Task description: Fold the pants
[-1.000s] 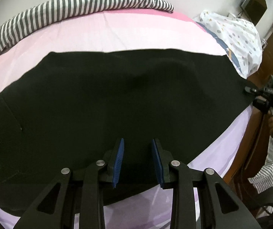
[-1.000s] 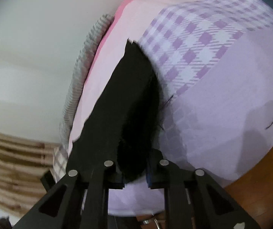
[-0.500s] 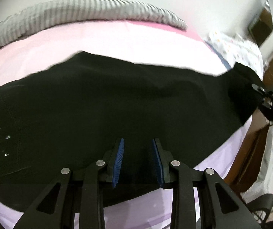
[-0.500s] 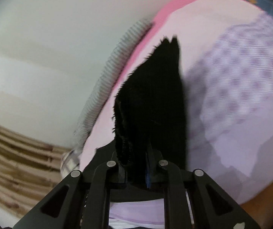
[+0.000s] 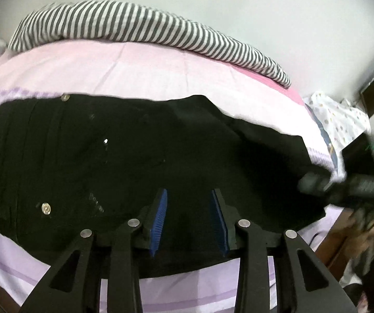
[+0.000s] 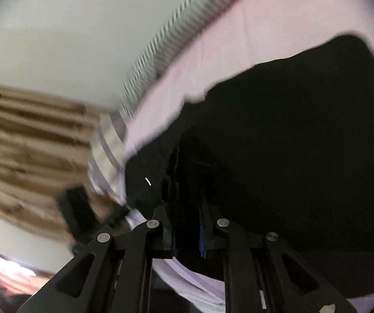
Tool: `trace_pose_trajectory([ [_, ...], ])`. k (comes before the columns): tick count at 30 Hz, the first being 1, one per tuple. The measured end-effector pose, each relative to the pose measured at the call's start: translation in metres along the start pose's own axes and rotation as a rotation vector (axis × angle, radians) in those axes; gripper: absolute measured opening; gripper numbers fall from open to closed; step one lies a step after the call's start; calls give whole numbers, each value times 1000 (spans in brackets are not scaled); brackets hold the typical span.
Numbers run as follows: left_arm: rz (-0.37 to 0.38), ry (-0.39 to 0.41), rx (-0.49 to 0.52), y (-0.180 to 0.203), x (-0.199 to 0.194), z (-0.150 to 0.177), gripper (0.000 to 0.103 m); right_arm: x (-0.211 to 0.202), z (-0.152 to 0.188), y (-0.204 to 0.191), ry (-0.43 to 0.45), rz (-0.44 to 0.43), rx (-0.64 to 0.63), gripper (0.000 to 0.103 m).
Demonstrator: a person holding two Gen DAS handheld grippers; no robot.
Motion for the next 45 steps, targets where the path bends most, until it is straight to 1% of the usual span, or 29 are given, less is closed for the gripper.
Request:
trace_pose_trajectory([
  [1,5,-1,-9,0,1,0,36,14,7,-3,-26,50,-26,13],
  [3,16,-4,-13,-1,2,1,36,28,16,-5,-52,73,-48,13],
  [5,28,-8,-9,0,5,3,36,30,19,-8,-54,103,-66,13],
  [7,59,-15,-8,4,8,2,36,27,19,-11,-51,91,-71,13],
  [9,88,-27,-14,6,12,2,37,28,18,-16,-41,104,-92,13],
  [11,111,-36,-28,8,16,4,37,33,20,-22,-36,115,-119,21],
  [12,127,-42,-38,9,17,4,37,32,13,-18,-31,117,-120,25],
  [14,169,-58,-63,11,20,6,37,30,15,-22,-34,105,-131,49],
  [16,200,-68,-82,13,20,6,38,33,19,-26,-37,96,-150,51],
  [19,229,-83,-110,14,22,6,40,18,21,-29,-2,103,-164,52],
  [21,274,-94,-136,17,23,7,40,1,16,-23,53,110,-139,53],
  [23,335,-123,-164,22,28,10,41,-21,11,-10,121,126,-94,60],
  [26,382,-159,-194,28,39,11,41,-46,6,6,195,142,-46,60],
  [29,357,-170,-208,27,53,6,41,-63,1,21,256,161,-5,60],
  [34,306,-157,-201,18,70,-13,41,-70,-5,41,280,179,64,60],
  [37,302,-175,-196,17,85,-20,41,-67,-7,56,271,171,128,60],
  [38,306,-185,-204,16,90,-19,41,-67,-8,59,268,165,141,60],
  [39,329,-204,-206,19,96,-18,41,-67,-8,61,266,165,150,60],
  [42,378,-215,-188,29,106,-18,41,-69,-11,62,275,168,149,60],
  [44,422,-239,-210,34,112,-16,41,-68,-12,63,275,170,146,60],
  [45,431,-244,-211,37,114,-14,38,-68,-12,64,272,170,147,60],
])
Point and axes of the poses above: each gripper's, at about its wrist camera, not at the fingertips, and x roughly the way its jaws point, y to its right, z to its underside, the point moved 5 cm from there along x, roughly the way its jaws point, and after that the axes turned 15 degrees about z, right-handed, at the moved point
